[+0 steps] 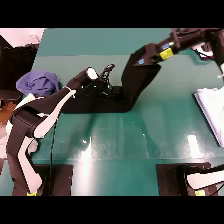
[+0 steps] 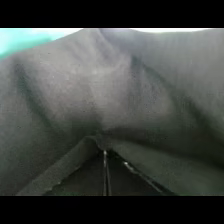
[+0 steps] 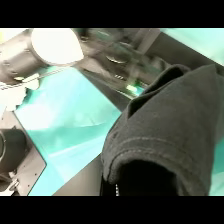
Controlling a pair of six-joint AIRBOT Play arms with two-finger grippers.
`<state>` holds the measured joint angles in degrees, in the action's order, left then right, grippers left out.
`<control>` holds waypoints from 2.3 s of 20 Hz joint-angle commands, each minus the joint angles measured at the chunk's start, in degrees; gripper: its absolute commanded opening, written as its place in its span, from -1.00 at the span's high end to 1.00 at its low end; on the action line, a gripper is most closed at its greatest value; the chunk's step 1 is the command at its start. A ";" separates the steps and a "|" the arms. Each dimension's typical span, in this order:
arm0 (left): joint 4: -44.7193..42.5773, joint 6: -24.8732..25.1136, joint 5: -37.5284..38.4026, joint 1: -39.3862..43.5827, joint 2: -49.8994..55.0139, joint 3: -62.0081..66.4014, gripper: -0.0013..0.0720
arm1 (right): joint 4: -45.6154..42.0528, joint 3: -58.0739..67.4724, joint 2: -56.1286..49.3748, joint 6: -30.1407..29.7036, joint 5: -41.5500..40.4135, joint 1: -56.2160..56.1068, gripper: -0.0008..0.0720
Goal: Fold the shirts.
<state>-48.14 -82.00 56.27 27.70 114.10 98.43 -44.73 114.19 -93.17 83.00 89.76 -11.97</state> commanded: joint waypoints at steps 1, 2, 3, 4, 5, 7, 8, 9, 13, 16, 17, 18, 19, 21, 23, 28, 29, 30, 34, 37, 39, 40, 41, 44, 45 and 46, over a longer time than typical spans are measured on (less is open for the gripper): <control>-1.22 -0.07 1.99 0.11 0.50 1.11 0.90 | 0.00 3.06 -2.43 0.98 -1.88 -4.87 0.94; -2.60 -0.07 2.80 0.11 0.11 1.64 0.90 | 0.02 2.03 -2.38 0.96 -3.10 -5.62 0.94; -4.85 -0.09 3.58 0.11 -0.39 2.56 0.90 | -0.02 1.11 -2.40 0.90 -3.78 -6.21 0.94; -7.15 -0.09 4.35 0.11 -1.22 3.43 0.90 | 0.00 0.46 -2.45 0.66 -4.28 -6.60 0.94; -9.79 -0.07 5.14 0.11 -2.34 4.20 0.90 | -0.04 0.04 -2.47 0.37 -4.79 -6.93 0.94; -18.16 -0.09 8.13 -0.15 -4.79 6.01 0.90 | 0.04 0.11 -2.47 0.26 -6.29 -7.50 0.94; -21.62 -0.11 10.40 -0.81 -5.90 7.02 0.90 | 0.07 0.11 -2.47 0.28 -6.97 -7.96 0.94; -22.75 -0.07 12.85 -2.10 -7.06 7.89 0.90 | -0.57 0.09 -2.47 0.26 -7.50 -8.31 0.94; -22.84 -0.02 17.14 -11.76 -14.25 8.76 0.90 | -0.46 0.09 -3.06 0.00 -11.91 -10.38 0.94; -22.86 1.64 20.00 -20.09 -20.26 8.79 0.90 | -0.42 0.11 -5.81 -0.46 -14.29 -13.22 0.94; -22.86 1.88 20.94 -22.64 -22.18 8.79 0.90 | -0.35 0.11 -7.28 -1.46 -15.52 -14.43 0.94; -22.86 2.08 21.81 -25.00 -23.93 8.79 0.90 | -0.33 0.11 -8.70 -2.29 -17.44 -15.67 0.94; -22.84 2.05 22.23 -26.88 -25.38 8.79 0.90 | -0.28 0.26 -10.47 -2.84 -20.06 -17.07 0.94; -22.82 2.05 22.99 -29.73 -27.45 8.81 0.90 | 0.24 2.78 -15.08 -5.07 -23.93 -19.78 0.93; -22.80 2.01 23.52 -31.17 -28.65 8.81 0.90 | 2.73 5.18 -19.63 -7.96 -28.85 -22.77 0.93; -20.20 2.03 23.67 -31.15 -28.81 8.74 0.90 | 17.44 3.80 -25.31 -21.46 -43.54 -28.28 -0.14; -20.24 2.05 23.74 -31.15 -28.81 8.74 0.90 | 19.80 3.67 -25.20 -23.43 -43.12 -28.26 -0.36; -20.26 2.08 23.85 -31.15 -28.81 8.74 0.90 | 18.95 3.65 -24.44 -23.45 -39.91 -27.34 -0.39; -20.24 2.56 25.55 -31.15 -28.76 8.61 0.90 | 7.80 -2.54 -17.35 -16.22 -21.81 -18.95 -0.20; -20.22 2.54 25.62 -31.15 -28.76 8.37 0.90 | 2.01 -16.11 -10.25 -11.69 -20.61 -11.26 -0.20; -20.20 2.54 25.55 -31.12 -28.74 8.28 0.90 | 1.55 -26.67 -6.03 -8.07 -24.11 -6.43 -0.20; -20.17 2.54 25.53 -31.12 -28.74 8.28 0.90 | 1.68 -31.74 -4.33 -7.34 -26.51 -4.46 -0.21; -20.17 2.51 25.53 -31.12 -28.74 8.28 0.90 | 1.88 -35.60 -3.28 -7.37 -28.17 -3.15 -0.47; -19.96 2.54 25.16 -31.12 -28.74 8.28 0.90 | 6.21 -42.58 -3.08 -7.63 -31.82 -2.10 -0.99; -19.96 2.51 25.16 -31.12 -28.74 8.28 0.90 | 7.39 -43.63 -3.39 -7.65 -33.86 -2.69 -0.98; -19.96 2.54 25.14 -31.12 -28.74 8.28 0.90 | 8.26 -43.36 -4.39 -7.69 -34.95 -3.45 -0.97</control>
<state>-68.23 -79.46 81.60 -3.40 85.38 106.72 -39.07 75.44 -97.58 74.59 59.16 -15.81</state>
